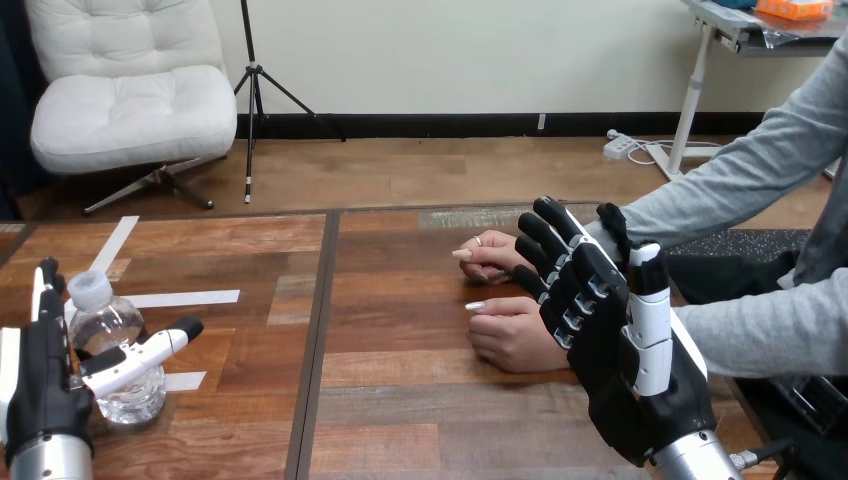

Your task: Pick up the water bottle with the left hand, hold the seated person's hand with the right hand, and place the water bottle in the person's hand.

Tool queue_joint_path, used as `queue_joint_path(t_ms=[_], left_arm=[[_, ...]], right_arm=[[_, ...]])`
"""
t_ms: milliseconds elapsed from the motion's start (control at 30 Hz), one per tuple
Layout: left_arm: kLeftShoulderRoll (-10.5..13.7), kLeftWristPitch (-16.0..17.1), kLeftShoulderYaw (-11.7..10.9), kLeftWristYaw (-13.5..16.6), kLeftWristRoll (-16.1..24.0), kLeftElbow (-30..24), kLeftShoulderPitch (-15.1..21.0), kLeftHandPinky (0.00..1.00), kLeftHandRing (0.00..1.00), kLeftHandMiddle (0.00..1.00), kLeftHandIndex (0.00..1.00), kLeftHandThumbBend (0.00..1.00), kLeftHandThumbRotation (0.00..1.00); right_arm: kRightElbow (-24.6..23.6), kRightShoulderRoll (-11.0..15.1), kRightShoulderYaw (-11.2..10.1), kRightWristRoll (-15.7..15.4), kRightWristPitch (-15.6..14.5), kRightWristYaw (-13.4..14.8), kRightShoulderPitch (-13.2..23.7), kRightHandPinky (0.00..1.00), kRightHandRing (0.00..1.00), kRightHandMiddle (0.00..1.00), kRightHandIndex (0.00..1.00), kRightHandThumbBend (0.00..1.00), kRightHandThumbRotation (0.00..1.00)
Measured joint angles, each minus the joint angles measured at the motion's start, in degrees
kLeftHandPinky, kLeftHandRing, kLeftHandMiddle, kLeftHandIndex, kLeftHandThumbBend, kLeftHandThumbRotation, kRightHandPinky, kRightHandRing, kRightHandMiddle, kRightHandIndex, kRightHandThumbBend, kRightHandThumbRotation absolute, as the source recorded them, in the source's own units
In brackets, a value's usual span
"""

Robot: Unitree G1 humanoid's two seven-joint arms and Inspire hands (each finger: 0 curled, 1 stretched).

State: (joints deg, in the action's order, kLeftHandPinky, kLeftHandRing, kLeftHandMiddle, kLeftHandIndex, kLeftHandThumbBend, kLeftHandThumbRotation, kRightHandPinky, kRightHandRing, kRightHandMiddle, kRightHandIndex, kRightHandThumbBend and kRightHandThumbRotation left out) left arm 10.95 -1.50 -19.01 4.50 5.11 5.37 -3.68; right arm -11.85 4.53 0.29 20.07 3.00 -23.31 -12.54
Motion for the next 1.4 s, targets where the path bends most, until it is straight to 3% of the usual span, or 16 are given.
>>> queue_joint_path(t_ms=[367,633,1400], left_arm=[[0.0,-0.5,0.0,2.4,-0.5,4.8,2.7,1.00,1.00,1.00,1.00,0.91,0.10],[-0.1,-0.5,-0.2,2.8,-3.6,8.4,4.8,1.00,1.00,1.00,1.00,0.89,0.11],[0.0,-0.1,-0.2,4.7,-5.6,16.6,9.9,1.00,1.00,1.00,1.00,0.89,0.15]], right_arm=[[0.0,0.1,-0.1,0.3,0.0,-0.6,0.0,1.00,0.99,0.97,0.97,0.80,1.00],[0.0,0.1,-0.1,0.3,0.0,-0.8,0.0,1.00,0.99,0.97,0.97,0.80,1.00],[0.0,0.1,-0.1,0.3,0.0,-0.8,0.0,1.00,0.99,0.97,0.97,0.81,1.00]])
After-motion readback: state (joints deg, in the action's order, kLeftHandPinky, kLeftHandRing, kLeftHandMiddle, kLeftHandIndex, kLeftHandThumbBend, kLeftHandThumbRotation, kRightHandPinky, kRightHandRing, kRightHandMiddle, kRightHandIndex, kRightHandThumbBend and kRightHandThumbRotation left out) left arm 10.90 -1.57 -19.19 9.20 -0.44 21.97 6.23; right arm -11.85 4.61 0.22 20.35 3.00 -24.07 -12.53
